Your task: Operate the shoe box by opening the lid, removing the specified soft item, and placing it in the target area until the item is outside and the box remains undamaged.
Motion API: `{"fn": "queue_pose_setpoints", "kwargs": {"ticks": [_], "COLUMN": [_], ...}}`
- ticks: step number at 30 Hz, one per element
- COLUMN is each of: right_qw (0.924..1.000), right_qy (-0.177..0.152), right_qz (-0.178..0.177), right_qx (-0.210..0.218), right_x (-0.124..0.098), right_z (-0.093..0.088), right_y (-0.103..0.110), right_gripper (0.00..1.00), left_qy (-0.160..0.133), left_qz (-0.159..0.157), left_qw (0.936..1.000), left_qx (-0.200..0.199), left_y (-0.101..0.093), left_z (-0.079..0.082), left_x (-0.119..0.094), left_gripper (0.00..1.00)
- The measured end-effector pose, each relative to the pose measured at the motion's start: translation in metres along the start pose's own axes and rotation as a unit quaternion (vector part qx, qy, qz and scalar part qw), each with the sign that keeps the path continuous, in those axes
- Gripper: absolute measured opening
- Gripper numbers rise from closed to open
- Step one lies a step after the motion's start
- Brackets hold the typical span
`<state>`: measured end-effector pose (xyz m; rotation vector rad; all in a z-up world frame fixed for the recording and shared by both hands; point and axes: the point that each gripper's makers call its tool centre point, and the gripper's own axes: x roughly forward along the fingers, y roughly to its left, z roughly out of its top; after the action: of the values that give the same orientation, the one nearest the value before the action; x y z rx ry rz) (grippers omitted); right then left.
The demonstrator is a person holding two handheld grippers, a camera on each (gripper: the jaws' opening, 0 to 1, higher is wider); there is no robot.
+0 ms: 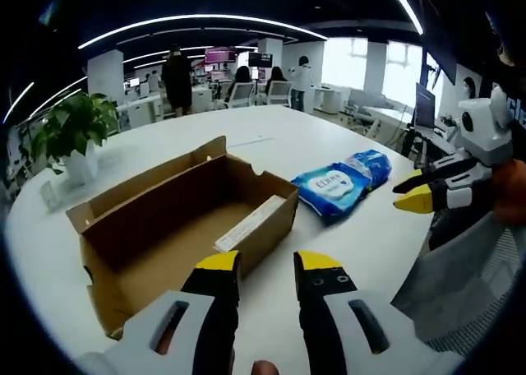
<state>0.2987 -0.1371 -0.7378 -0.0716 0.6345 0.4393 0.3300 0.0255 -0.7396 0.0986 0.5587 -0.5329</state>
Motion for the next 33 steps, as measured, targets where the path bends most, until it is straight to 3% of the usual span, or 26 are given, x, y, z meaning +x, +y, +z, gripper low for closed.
{"fn": "queue_pose_setpoints", "kwargs": {"ticks": [5,12,33], "right_qw": [0.9999,1.0,0.9996], "right_qy": [0.001,-0.009,-0.008], "right_qz": [0.011,0.002,0.023], "right_qx": [-0.013,0.0,-0.016], "right_x": [-0.005,-0.015,-0.009], "right_z": [0.0,0.0,0.006], "right_y": [0.005,-0.007,0.005], "right_gripper": [0.16,0.16,0.19], "left_qy": [0.004,0.009,0.01], "left_qz": [0.008,0.014,0.028], "left_qw": [1.0,0.9999,0.9995], "left_qx": [0.0,0.003,-0.009], "left_y": [0.004,0.005,0.017], "left_z": [-0.002,-0.005,-0.008], "left_x": [-0.002,-0.001,-0.005], "left_gripper": [0.26,0.26,0.27]}}
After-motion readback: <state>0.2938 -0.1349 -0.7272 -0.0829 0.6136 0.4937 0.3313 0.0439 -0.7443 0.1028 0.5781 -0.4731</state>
